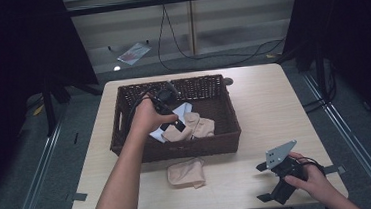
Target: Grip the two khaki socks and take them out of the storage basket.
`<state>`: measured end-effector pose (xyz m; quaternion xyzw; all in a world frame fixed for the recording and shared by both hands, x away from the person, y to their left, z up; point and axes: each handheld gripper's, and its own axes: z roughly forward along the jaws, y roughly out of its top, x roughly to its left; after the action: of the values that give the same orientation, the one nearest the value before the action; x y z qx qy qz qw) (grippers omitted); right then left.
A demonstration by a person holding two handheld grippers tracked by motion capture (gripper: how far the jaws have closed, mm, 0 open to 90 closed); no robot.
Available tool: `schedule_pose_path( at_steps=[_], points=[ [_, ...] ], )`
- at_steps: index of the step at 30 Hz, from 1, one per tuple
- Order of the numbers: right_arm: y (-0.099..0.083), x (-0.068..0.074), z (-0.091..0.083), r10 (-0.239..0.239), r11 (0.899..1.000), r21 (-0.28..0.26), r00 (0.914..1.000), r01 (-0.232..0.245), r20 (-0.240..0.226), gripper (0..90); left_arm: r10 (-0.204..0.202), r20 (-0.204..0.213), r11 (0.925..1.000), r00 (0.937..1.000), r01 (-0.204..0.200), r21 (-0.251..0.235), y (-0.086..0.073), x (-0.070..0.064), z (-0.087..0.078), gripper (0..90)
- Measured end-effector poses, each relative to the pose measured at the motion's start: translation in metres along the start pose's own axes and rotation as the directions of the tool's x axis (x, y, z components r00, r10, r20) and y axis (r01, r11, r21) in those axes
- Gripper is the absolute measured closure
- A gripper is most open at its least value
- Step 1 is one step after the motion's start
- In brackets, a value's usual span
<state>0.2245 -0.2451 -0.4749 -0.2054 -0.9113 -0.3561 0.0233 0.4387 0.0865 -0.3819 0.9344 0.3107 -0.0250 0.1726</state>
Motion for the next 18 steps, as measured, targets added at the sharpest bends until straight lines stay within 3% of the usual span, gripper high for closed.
schedule_pose_path(
  at_steps=[15,16,18],
  points=[
    [0.0,0.0,0.0,0.002,1.0,0.001,1.0,-0.002,-0.003,1.8,-0.02,0.0,0.9998,0.9998,0.02,0.005,-0.004,0.017,0.036,14.1],
    [0.0,0.0,0.0,0.002,1.0,0.001,1.0,-0.002,-0.003,1.8,-0.007,0.002,0.9998,1.0,0.007,0.016,-0.005,0.019,0.037,14.1],
    [0.0,0.0,0.0,0.008,1.0,0.004,1.0,-0.008,-0.003,1.8,-0.019,-0.011,0.9998,0.9998,0.018,-0.011,-0.007,0.021,0.043,14.1]
  ],
)
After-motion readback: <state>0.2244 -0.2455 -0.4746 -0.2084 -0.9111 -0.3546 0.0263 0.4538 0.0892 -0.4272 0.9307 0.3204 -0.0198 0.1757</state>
